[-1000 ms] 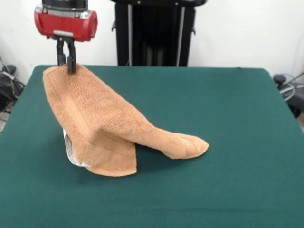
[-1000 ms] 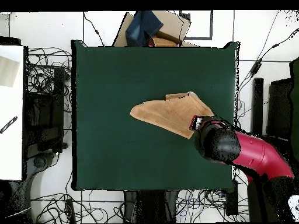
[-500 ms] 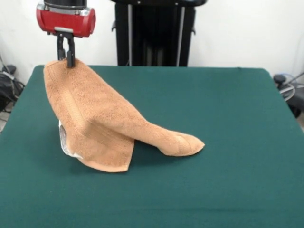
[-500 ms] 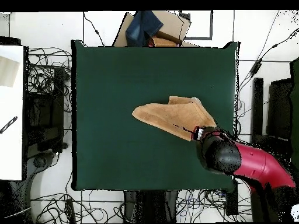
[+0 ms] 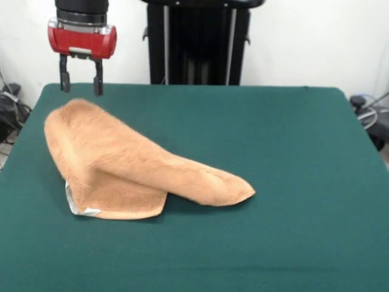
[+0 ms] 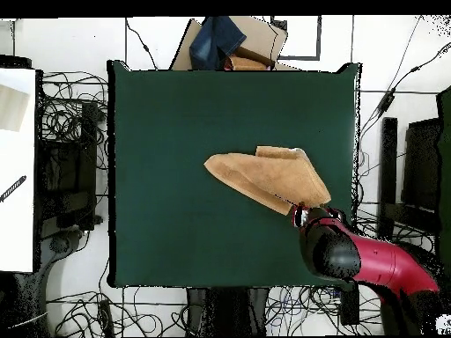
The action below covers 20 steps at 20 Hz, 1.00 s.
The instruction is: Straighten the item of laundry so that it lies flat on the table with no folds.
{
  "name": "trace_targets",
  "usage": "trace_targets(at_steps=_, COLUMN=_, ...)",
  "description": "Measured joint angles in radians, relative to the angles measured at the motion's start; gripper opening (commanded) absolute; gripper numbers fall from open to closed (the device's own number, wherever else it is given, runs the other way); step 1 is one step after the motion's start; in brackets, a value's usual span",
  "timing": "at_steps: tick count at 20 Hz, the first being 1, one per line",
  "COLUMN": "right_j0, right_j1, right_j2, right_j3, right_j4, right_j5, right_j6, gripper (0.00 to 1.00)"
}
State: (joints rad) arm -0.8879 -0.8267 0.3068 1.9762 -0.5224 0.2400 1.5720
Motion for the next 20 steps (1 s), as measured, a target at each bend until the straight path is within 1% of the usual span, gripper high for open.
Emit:
trace_targets(at_steps=8, right_j0=-0.017, right_j1=0.013, right_j2=0.001, right_j3=0.025, right_j4=-0.011, right_j5=-0.004, right_j6=0.000, gripper=1.00)
trace_targets(at_steps=16, right_j0=-0.016, right_j1=0.014, right_j2=0.003, right_j3=0.025, right_j4=-0.011, right_j5=-0.004, right_j6=0.000, gripper=1.00)
trace_targets(at_steps=18, right_j0=-0.012, right_j1=0.015, right_j2=0.002, right_j3=0.025, right_j4=-0.011, right_j5=-0.004, right_j6=0.000, gripper=1.00)
trace_targets(at_steps=20, right_j0=0.018, right_j1=0.020, right_j2=-0.006, right_j3=0.023, right_j4=-0.011, right_j5=-0.004, right_j6=0.000, gripper=1.00)
